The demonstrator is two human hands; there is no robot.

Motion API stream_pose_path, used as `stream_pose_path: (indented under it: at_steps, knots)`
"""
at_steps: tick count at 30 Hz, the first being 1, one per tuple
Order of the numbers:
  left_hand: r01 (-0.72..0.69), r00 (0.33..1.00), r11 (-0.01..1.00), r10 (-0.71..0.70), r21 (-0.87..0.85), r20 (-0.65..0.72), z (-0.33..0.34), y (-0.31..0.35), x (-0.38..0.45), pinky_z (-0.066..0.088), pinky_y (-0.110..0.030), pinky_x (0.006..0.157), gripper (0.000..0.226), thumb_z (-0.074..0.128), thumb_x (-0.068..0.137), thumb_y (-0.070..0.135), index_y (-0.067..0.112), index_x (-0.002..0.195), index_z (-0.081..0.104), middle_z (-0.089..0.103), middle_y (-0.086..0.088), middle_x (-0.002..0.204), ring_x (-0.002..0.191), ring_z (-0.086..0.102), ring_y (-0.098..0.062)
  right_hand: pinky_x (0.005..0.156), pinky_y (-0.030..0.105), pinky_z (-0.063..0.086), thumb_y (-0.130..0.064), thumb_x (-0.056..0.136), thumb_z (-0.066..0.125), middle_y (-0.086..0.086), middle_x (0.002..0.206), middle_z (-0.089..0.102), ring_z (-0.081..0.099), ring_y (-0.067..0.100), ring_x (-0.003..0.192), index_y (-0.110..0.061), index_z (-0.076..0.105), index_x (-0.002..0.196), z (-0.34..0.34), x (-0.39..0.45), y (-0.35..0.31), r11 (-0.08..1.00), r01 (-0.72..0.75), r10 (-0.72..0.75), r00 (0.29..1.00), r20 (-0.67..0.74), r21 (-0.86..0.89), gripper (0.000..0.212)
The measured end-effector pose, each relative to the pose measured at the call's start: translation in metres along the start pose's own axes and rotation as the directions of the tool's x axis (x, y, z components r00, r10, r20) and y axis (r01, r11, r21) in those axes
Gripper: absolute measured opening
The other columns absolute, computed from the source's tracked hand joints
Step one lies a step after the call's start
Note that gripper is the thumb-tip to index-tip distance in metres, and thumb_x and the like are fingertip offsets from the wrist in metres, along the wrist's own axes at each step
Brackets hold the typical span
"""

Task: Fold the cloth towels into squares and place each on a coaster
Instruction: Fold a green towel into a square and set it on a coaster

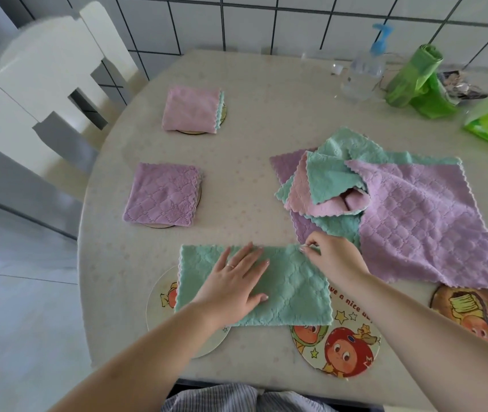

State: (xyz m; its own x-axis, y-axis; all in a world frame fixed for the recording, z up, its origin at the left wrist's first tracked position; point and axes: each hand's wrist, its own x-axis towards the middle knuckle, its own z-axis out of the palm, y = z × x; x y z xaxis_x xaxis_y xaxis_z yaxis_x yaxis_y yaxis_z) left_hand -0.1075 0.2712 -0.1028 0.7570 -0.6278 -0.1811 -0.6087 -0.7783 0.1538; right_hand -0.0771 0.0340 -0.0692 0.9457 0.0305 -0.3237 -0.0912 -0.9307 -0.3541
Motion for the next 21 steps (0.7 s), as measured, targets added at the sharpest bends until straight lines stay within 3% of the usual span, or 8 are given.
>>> stream_pose_path:
  at_steps: [2, 4, 6, 9, 11, 14, 17, 21]
  knots:
    - [0.049, 0.998, 0.998, -0.05, 0.035, 0.038, 0.013, -0.002, -0.005, 0.025, -0.056, 0.107, 0.068, 0.028, 0.085, 0.062, 0.02, 0.137, 0.042, 0.041, -0.005, 0.145, 0.136, 0.034, -0.026, 0.041, 0.022, 0.029, -0.034, 0.092, 0.053, -0.007, 0.058, 0.055, 0.045, 0.008, 0.044, -0.019, 0.06, 0.094, 0.0, 0.003, 0.002, 0.999, -0.025, 0.026, 0.999, 0.021, -0.04, 0.017]
    - [0.072, 0.997, 0.996, -0.073, 0.058, 0.026, 0.019, -0.004, -0.007, 0.025, -0.058, 0.108, 0.069, 0.028, 0.085, 0.063, 0.021, 0.138, 0.038, 0.04, -0.006, 0.145, 0.136, 0.034, -0.027, 0.05, 0.023, 0.04, -0.032, 0.091, 0.054, -0.006, 0.075, 0.061, 0.054, 0.009, 0.059, -0.019, 0.059, 0.1, 0.001, 0.006, 0.002, 0.998, -0.042, 0.042, 0.999, -0.006, -0.043, 0.017]
    - [0.09, 0.996, 0.994, -0.09, 0.055, 0.01, 0.02, -0.004, -0.006, 0.017, -0.058, 0.111, 0.071, 0.026, 0.086, 0.064, 0.02, 0.14, 0.033, 0.038, -0.008, 0.147, 0.137, 0.033, -0.028, 0.083, 0.028, 0.047, -0.032, 0.089, 0.056, -0.003, 0.11, 0.059, 0.056, 0.013, 0.097, -0.02, 0.056, 0.112, 0.005, 0.004, -0.001, 0.995, 0.001, -0.012, 0.995, -0.103, -0.102, 0.026]
    - [0.128, 0.992, 0.991, -0.128, 0.026, 0.002, 0.017, 0.0, -0.01, 0.014, -0.054, 0.107, 0.074, 0.026, 0.087, 0.063, 0.013, 0.142, 0.03, 0.035, -0.011, 0.148, 0.138, 0.03, -0.027, 0.11, 0.041, 0.026, -0.037, 0.089, 0.047, -0.002, 0.14, 0.043, 0.039, 0.019, 0.13, -0.02, 0.049, 0.129, 0.022, -0.013, -0.022, 0.965, 0.188, -0.218, 0.963, -0.162, -0.181, 0.043]
    - [0.147, 0.989, 0.989, -0.147, 0.008, -0.019, 0.017, 0.0, -0.014, 0.016, -0.052, 0.107, 0.072, 0.027, 0.089, 0.059, 0.009, 0.141, 0.034, 0.036, -0.01, 0.147, 0.138, 0.028, -0.025, 0.111, 0.049, 0.023, -0.042, 0.089, 0.038, 0.002, 0.145, 0.039, 0.035, 0.021, 0.135, -0.019, 0.044, 0.134, 0.044, -0.029, -0.039, 0.934, 0.275, -0.303, 0.948, -0.098, -0.229, 0.051]
    - [0.148, 0.988, 0.989, -0.149, -0.019, -0.047, 0.019, -0.003, -0.018, 0.018, -0.05, 0.108, 0.067, 0.023, 0.093, 0.056, 0.01, 0.138, 0.04, 0.038, -0.009, 0.147, 0.139, 0.028, -0.022, 0.108, 0.055, 0.03, -0.049, 0.086, 0.034, 0.006, 0.146, 0.039, 0.036, 0.021, 0.135, -0.019, 0.043, 0.135, 0.074, -0.044, -0.041, 0.918, 0.271, -0.278, 0.96, 0.017, -0.289, 0.058]
    - [0.124, 0.992, 0.992, -0.124, -0.012, -0.022, 0.018, -0.008, -0.02, 0.018, -0.049, 0.109, 0.07, 0.016, 0.093, 0.058, 0.011, 0.139, 0.039, 0.034, -0.009, 0.149, 0.14, 0.023, -0.021, 0.11, 0.051, 0.015, -0.056, 0.089, 0.033, 0.008, 0.15, 0.033, 0.026, 0.021, 0.139, -0.021, 0.036, 0.141, 0.079, -0.045, -0.024, 0.899, 0.255, -0.266, 0.964, 0.02, -0.355, 0.063]
    - [0.119, 0.993, 0.993, -0.119, 0.006, -0.022, 0.02, -0.02, -0.032, 0.016, -0.049, 0.111, 0.069, 0.017, 0.093, 0.059, 0.014, 0.143, 0.03, 0.025, -0.008, 0.153, 0.142, 0.016, -0.021, 0.11, 0.054, 0.009, -0.063, 0.091, 0.019, 0.009, 0.154, 0.022, 0.019, 0.023, 0.142, -0.022, 0.025, 0.145, 0.069, -0.049, 0.001, 0.889, 0.205, -0.208, 0.977, 0.037, -0.411, 0.068]
